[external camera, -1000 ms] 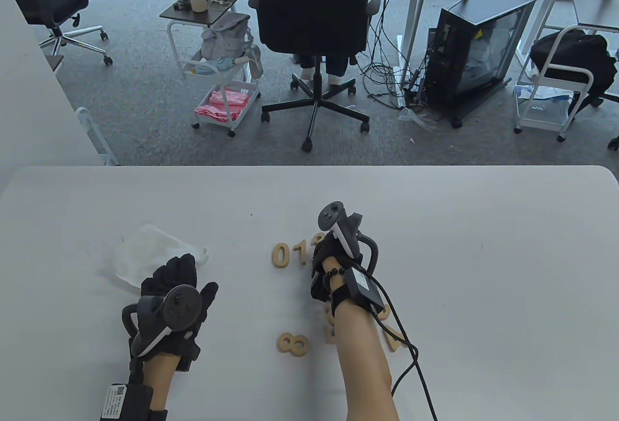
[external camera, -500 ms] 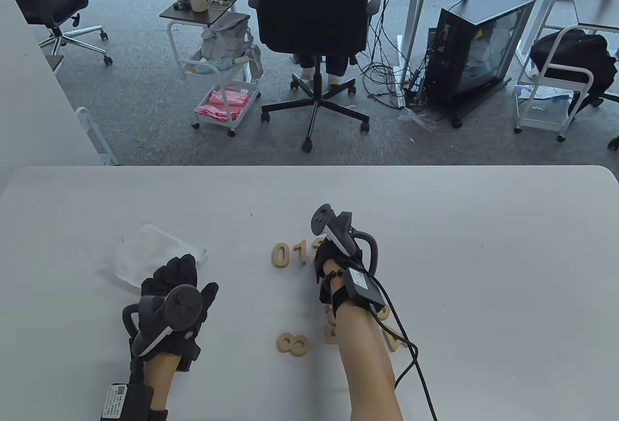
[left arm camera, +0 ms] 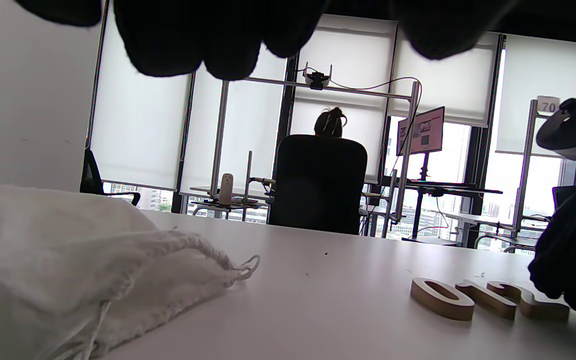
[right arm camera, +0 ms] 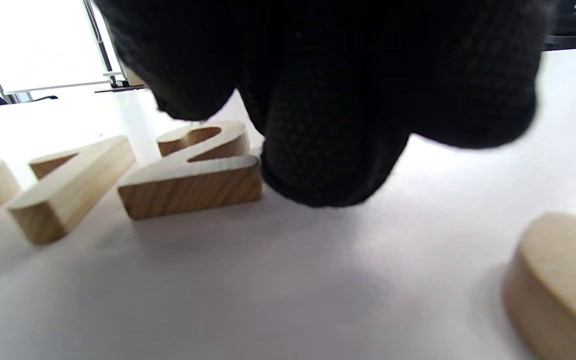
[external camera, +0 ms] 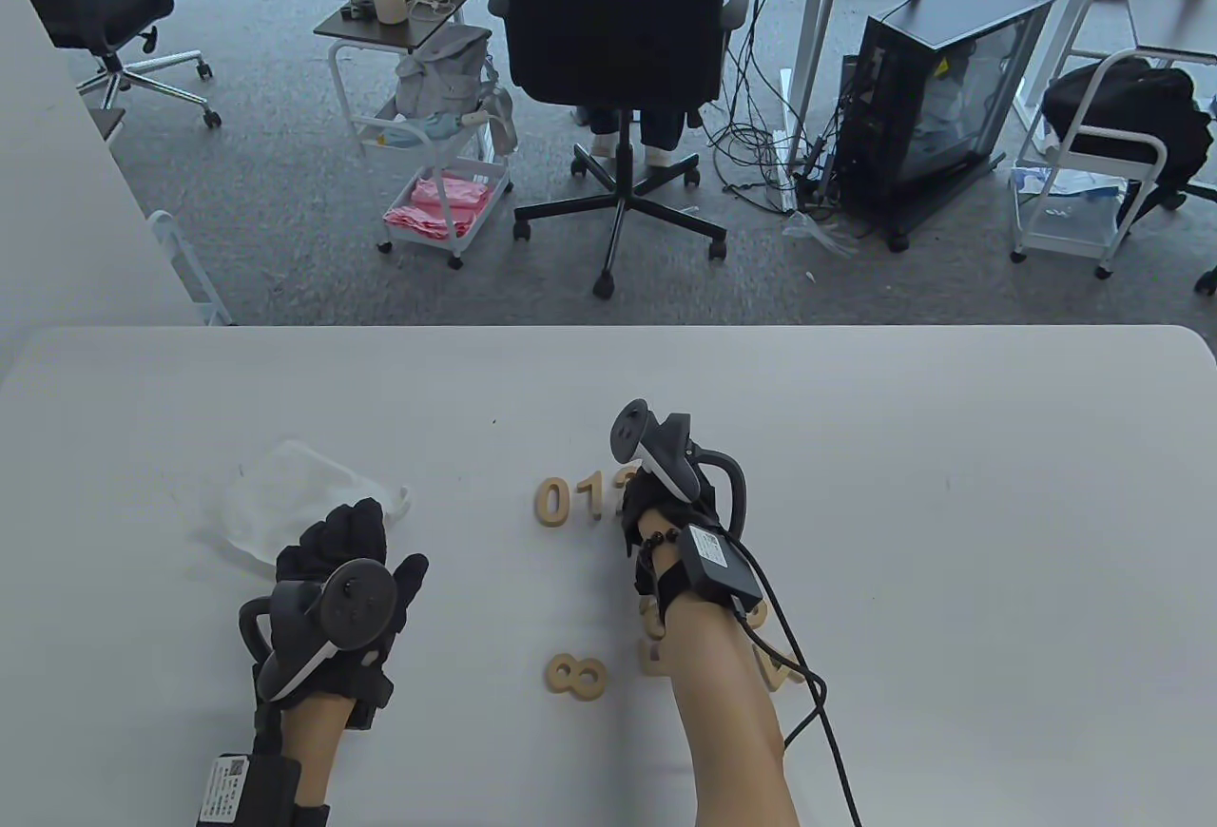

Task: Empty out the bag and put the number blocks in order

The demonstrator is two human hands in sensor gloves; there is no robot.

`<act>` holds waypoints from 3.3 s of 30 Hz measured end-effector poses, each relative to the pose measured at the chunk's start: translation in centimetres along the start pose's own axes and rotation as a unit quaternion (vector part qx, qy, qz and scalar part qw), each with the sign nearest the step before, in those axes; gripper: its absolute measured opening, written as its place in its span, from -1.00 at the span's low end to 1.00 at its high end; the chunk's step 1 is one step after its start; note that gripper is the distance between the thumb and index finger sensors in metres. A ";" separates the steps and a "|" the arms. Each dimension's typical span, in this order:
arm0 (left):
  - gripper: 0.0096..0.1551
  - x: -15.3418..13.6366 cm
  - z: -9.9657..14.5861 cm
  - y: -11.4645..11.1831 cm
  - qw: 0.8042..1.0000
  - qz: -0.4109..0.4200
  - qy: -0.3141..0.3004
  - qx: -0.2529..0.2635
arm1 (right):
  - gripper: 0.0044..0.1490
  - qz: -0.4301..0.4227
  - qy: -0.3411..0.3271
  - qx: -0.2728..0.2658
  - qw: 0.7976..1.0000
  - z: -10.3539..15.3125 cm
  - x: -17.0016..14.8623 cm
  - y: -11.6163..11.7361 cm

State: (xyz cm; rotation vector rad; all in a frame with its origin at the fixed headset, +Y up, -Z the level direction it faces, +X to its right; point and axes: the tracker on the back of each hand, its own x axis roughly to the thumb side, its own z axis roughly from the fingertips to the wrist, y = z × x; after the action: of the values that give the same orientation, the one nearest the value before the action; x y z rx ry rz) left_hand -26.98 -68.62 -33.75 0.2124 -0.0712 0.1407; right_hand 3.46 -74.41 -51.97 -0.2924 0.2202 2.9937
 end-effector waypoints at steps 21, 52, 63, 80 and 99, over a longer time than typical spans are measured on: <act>-0.06 0.6 0.2 0.0 1.000 -0.008 -0.016 0.001 | -0.26 -0.092 -0.181 -0.106 0.973 14.1 -9.9 -8.3; -0.06 0.9 0.3 -0.1 1.000 -0.017 -0.014 0.002 | -0.29 0.114 -0.185 0.028 0.976 12.7 -10.1 2.7; -0.06 0.9 0.4 -0.1 1.000 -0.014 -0.014 0.002 | -0.31 0.114 -0.187 0.038 0.975 12.8 -10.0 2.8; -0.06 0.8 0.3 -0.1 1.000 -0.016 -0.008 0.000 | -0.39 0.171 -0.198 0.008 0.965 12.2 -9.3 3.2; -0.06 0.7 0.4 0.1 1.000 -0.011 -0.007 0.008 | -0.36 0.136 -0.179 -0.019 0.974 12.3 -10.1 2.4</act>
State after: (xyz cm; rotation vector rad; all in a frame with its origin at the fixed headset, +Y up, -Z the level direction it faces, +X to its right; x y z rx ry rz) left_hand -26.33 -68.56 -33.28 0.2309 -0.0818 0.1170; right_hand 10.71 -75.96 -37.67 0.3007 0.1762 3.2470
